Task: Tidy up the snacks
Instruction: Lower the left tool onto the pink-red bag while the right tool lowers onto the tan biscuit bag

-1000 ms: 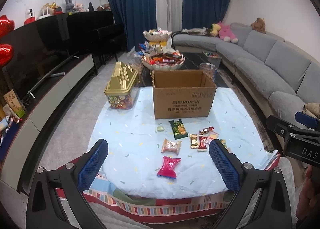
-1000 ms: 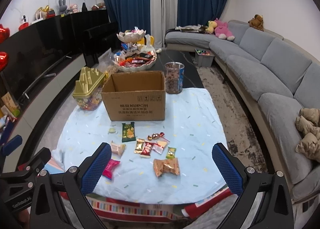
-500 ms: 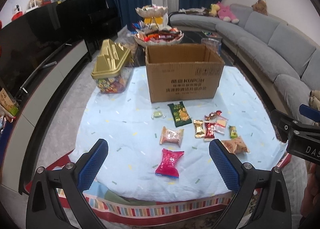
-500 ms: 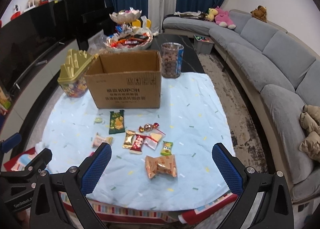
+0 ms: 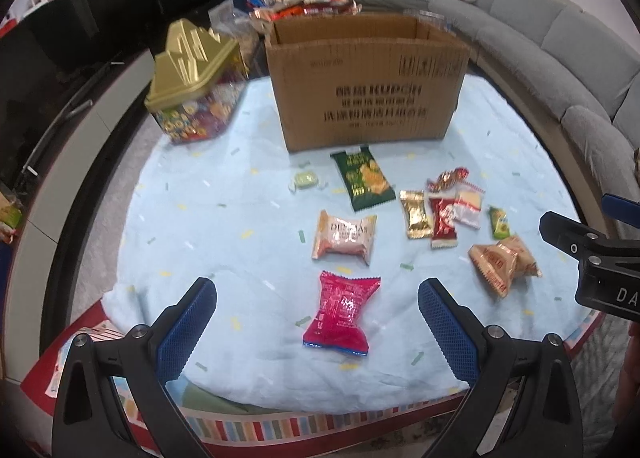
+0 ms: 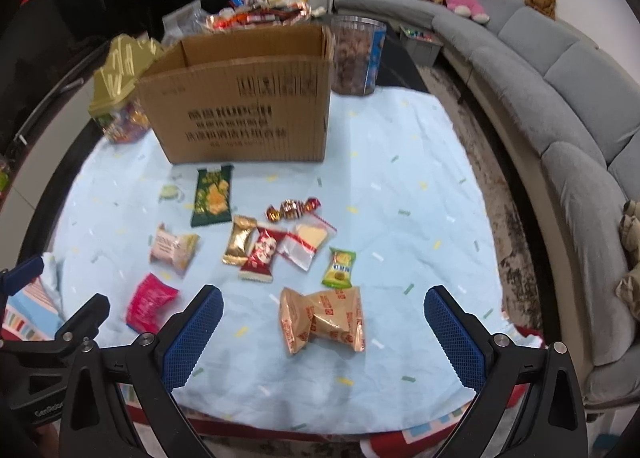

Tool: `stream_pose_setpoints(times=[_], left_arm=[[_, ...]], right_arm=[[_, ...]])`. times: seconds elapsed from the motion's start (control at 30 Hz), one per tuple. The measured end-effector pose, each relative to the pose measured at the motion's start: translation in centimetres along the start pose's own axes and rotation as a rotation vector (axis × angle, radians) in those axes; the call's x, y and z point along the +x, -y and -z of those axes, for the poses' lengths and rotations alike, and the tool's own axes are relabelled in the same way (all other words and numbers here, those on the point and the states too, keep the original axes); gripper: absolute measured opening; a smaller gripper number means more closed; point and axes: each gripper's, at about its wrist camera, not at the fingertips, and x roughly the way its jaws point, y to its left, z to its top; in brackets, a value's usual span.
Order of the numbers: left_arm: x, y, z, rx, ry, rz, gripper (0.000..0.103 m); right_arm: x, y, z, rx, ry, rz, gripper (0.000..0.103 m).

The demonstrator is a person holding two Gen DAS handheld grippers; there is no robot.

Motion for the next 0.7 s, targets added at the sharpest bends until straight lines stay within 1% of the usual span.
stream_pose_setpoints(times=[0.07,0.2,0.4,0.57,0.6,0.7], left_arm=[[1.4,0.2,0.2,0.006,-0.029,0.003,0.103],[3.2,0.6,0.6,0.033,-0.062,0.011,0.103],[5.2,0.7,0.8,0.033,-0.080,0.020,0.102],[7.0,0.8,0.9,0.031,-0.101,0.028,0.102],[7.4,0.9,1.0,0.036,-0.104,0.028,0.101],[8.3,1.3,1.2,0.057,-0.120,0.015,0.093]], right_arm=[[1.0,0.0,0.2,-0.003,-0.020,0.004,0.102],[3.4,0.2,0.6,0.005,-0.076,-0.007,0.102],[6.1,0.3,1.0,0.000,-0.124,-0.004,0.102],[8.0,0.5,1.4,-0.005,-0.148,0.012,0.102],[8.3,0.5,1.4,-0.006,-0.151,0.015,0.102],[9.3,0.5,1.6,-0.013,-0.166,0.017,0.102]])
